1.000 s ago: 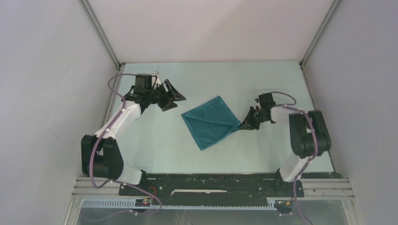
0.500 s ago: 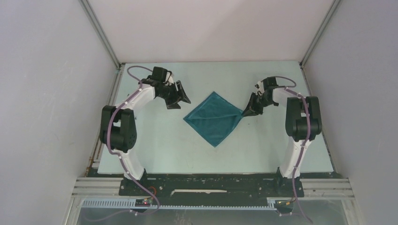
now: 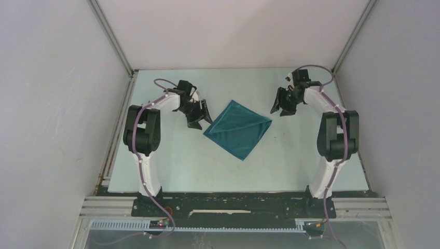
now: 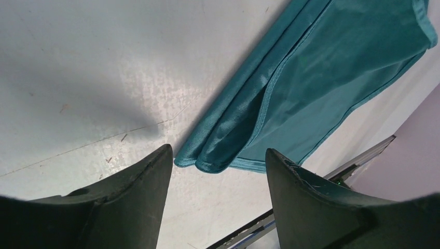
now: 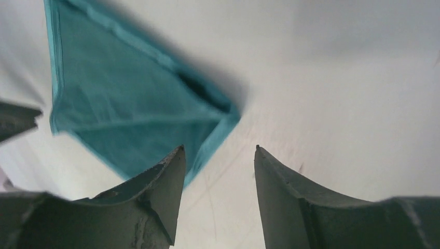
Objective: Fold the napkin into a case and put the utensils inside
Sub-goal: Rotate the upper triangle-folded napkin at the center of the board.
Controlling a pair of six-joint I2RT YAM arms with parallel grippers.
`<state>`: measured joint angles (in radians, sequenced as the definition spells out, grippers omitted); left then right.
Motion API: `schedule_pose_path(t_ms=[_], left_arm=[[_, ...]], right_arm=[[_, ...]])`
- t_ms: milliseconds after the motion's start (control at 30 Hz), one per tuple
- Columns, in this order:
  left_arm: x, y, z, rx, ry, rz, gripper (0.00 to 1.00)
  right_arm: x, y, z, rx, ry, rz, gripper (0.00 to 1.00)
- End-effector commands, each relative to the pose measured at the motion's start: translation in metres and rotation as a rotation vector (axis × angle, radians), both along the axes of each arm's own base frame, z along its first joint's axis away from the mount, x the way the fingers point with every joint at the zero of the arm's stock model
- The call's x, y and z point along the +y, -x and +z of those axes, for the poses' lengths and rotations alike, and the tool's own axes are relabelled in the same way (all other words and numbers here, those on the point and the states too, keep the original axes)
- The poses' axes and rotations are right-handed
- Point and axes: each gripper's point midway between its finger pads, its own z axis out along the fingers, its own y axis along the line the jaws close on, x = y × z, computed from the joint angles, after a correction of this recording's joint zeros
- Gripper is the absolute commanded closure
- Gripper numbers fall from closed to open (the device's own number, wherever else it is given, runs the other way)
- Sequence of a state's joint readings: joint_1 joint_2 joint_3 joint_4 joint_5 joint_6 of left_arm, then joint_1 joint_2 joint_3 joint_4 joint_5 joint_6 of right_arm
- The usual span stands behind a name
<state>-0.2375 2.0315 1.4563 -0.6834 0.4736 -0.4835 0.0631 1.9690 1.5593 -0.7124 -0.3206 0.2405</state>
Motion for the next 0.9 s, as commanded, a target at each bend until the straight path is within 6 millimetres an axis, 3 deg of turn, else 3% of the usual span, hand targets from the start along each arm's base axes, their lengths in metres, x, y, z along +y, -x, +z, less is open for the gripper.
schedule_pose_path(t_ms=[0, 133, 233, 400, 500, 700, 867], left_arm=[[-0.002, 0.004, 0.000, -0.009, 0.006, -0.103, 0.29], [-0.004, 0.010, -0.013, 0.025, 0.022, -0.112, 0.30], [-0.013, 0.017, -0.016, 0.045, 0.081, -0.094, 0.38], [-0.017, 0.029, -0.023, 0.050, 0.105, -0.013, 0.60], [-0.026, 0.046, -0.018, 0.036, 0.160, 0.061, 0.68], [-0.059, 0.102, -0.010, 0.035, 0.272, 0.184, 0.77], [-0.099, 0.164, -0.007, 0.088, 0.381, 0.192, 0.73]], right_arm=[[0.042, 0.055, 0.021, -0.018, -0.097, 0.083, 0.40], [0.080, 0.092, 0.022, -0.025, -0.145, 0.160, 0.40], [0.098, 0.110, 0.022, -0.027, -0.129, 0.215, 0.40], [0.117, 0.122, 0.025, -0.035, -0.155, 0.258, 0.40], [0.122, 0.128, 0.022, -0.028, -0.147, 0.278, 0.40], [0.130, 0.144, 0.005, 0.009, -0.135, 0.312, 0.40], [0.130, 0.159, -0.008, 0.043, -0.096, 0.335, 0.40]])
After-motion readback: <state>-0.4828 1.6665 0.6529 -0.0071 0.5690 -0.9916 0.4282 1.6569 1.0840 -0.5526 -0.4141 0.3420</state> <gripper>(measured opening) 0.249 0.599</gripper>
